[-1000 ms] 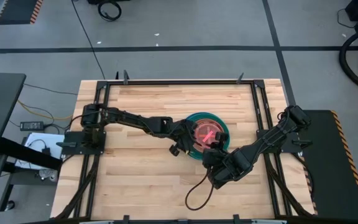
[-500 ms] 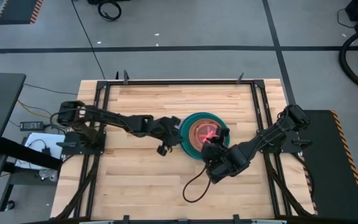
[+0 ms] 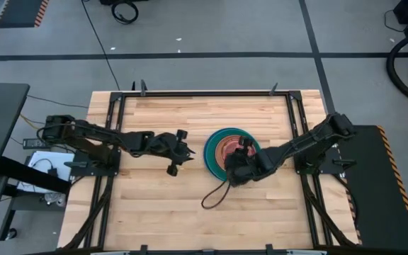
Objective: Stack plastic plates
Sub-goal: Return to Home Position
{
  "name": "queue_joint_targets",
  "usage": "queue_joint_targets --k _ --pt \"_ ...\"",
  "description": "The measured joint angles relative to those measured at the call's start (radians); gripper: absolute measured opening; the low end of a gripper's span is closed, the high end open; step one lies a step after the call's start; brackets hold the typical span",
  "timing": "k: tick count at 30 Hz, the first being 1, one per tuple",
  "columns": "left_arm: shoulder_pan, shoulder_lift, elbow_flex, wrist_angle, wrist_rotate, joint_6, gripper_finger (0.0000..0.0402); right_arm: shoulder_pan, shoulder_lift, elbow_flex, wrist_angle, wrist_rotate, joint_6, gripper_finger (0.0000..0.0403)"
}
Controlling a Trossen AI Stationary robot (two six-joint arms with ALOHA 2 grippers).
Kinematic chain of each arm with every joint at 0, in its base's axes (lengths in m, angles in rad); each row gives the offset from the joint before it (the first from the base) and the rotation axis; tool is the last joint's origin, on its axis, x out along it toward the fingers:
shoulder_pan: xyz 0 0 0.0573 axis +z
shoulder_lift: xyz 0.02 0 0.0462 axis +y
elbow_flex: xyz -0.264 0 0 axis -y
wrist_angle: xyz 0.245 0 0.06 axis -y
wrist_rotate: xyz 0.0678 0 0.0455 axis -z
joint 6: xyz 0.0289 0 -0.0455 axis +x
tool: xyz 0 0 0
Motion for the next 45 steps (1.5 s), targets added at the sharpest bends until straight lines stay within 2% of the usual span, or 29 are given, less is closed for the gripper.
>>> queue_joint_targets --k 6,15,29,45 --pt "0.002 -0.095 -0.095 0.038 -0.009 -0.048 0.0111 -0.085 -0.139 -0.213 0.255 -0.088 -0.086 0.0077" --pt "0.031 -0.251 -0.220 0.079 -0.007 -0.115 0.0111 -0.195 -0.473 -0.508 0.598 -0.192 -0.174 0.0077" --pt "0.051 -0.586 -0.398 0.090 0.016 -0.288 0.0111 -0.230 -0.912 -0.703 0.697 -0.173 -0.193 0.0077" --pt "0.049 -0.935 -0.588 0.115 0.014 -0.451 0.0111 -0.231 -1.359 -1.011 0.986 -0.090 -0.212 0.0077"
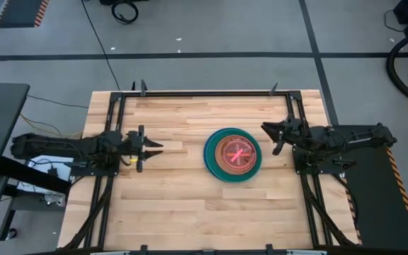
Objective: Stack plastic plates
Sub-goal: Return to Home Position
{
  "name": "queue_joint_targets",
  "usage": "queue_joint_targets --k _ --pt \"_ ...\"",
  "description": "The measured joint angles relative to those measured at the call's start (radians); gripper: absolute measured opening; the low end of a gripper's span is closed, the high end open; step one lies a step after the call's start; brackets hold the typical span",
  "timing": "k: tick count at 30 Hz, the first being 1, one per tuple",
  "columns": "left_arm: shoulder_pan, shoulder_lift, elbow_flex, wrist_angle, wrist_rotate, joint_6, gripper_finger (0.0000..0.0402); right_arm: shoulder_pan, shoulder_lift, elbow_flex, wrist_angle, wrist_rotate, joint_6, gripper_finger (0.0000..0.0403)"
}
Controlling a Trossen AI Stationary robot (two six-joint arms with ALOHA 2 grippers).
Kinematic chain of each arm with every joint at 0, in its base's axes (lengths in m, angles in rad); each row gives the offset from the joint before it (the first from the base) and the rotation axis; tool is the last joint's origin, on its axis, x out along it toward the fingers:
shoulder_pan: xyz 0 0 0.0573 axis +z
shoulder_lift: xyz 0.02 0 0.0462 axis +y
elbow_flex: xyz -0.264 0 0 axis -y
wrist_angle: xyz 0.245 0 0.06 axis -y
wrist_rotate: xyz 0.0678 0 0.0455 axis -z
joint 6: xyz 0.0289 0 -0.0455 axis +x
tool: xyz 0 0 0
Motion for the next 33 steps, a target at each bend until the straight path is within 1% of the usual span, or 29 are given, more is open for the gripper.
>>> queue_joint_targets --k 5,12,15,17,22,26,33 --pt "0.000 -0.064 -0.051 0.000 -0.002 -0.022 0.0106 0.000 -0.076 -0.065 0.018 0.047 0.051 0.0077" --pt "-0.004 -0.147 -0.135 0.007 0.001 -0.031 0.0071 0.000 -0.139 -0.131 0.026 0.062 0.090 0.0077" --pt "-0.024 -0.181 -0.136 -0.047 0.001 -0.022 0.0055 0.000 -0.164 -0.160 0.049 0.066 0.094 0.0077" --pt "-0.044 -0.203 -0.136 -0.075 0.001 -0.013 0.0047 0.000 -0.179 -0.178 0.049 0.091 0.112 0.0077" --pt "-0.079 -0.268 -0.136 -0.079 0.002 0.038 0.0033 0.000 -0.201 -0.209 0.059 0.123 0.152 0.0077" --pt "-0.086 -0.317 -0.136 -0.126 0.001 0.066 0.0030 0.003 -0.201 -0.209 0.090 0.126 0.166 0.0077" --pt "-0.086 -0.323 -0.136 -0.143 0.002 0.062 0.0030 0.003 -0.201 -0.209 0.102 0.124 0.161 0.0077"
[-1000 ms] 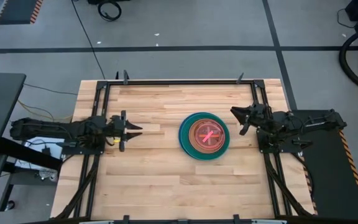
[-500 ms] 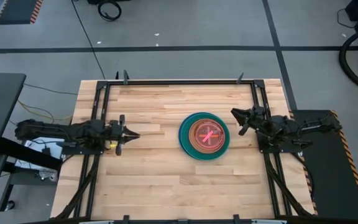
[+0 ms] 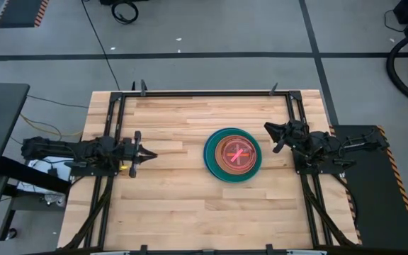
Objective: Stack plastic plates
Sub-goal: Return to Home Position
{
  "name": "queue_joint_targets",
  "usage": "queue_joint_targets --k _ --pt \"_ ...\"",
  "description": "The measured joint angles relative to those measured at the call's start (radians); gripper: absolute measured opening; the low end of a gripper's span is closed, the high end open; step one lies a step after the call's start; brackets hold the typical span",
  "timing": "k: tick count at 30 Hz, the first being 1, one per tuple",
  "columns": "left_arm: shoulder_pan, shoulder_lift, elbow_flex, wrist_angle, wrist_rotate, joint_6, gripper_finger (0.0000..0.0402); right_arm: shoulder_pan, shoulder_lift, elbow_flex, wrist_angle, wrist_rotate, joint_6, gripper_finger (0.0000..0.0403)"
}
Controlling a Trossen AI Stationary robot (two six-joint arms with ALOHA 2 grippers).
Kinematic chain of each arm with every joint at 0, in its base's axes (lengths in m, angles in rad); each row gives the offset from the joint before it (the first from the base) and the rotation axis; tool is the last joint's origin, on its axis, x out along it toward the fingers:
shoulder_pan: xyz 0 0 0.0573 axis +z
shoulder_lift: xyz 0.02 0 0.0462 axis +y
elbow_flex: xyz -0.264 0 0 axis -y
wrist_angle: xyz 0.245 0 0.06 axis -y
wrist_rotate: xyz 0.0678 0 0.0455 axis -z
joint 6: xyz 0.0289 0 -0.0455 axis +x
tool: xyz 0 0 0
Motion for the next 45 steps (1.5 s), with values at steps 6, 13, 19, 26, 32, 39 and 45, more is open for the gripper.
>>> queue_joint_targets --k 6,13,19,26,32,39,45 --pt "0.000 0.000 0.000 0.000 0.000 -0.139 0.0030 0.000 0.000 0.000 0.001 -0.002 -0.001 0.0077" --pt "0.001 0.000 0.000 0.001 0.000 -0.231 0.0030 0.000 0.000 0.000 0.001 -0.003 -0.003 0.0077" --pt "0.001 0.000 0.000 0.002 0.000 -0.231 0.0030 0.000 0.000 0.000 0.000 -0.003 -0.003 0.0077" --pt "0.001 0.000 -0.001 0.002 0.000 -0.230 0.0030 0.000 0.000 0.000 0.000 -0.003 -0.003 0.0077" --pt "0.001 0.000 -0.001 0.002 0.000 -0.228 0.0030 0.000 0.000 0.000 0.000 -0.003 -0.003 0.0077" --pt "0.001 0.000 -0.001 0.002 0.000 -0.228 0.0030 0.000 0.000 0.000 0.000 -0.003 -0.003 0.0077" --pt "0.001 0.000 -0.001 0.002 0.000 -0.228 0.0030 0.000 0.000 0.001 0.000 -0.003 -0.003 0.0077"
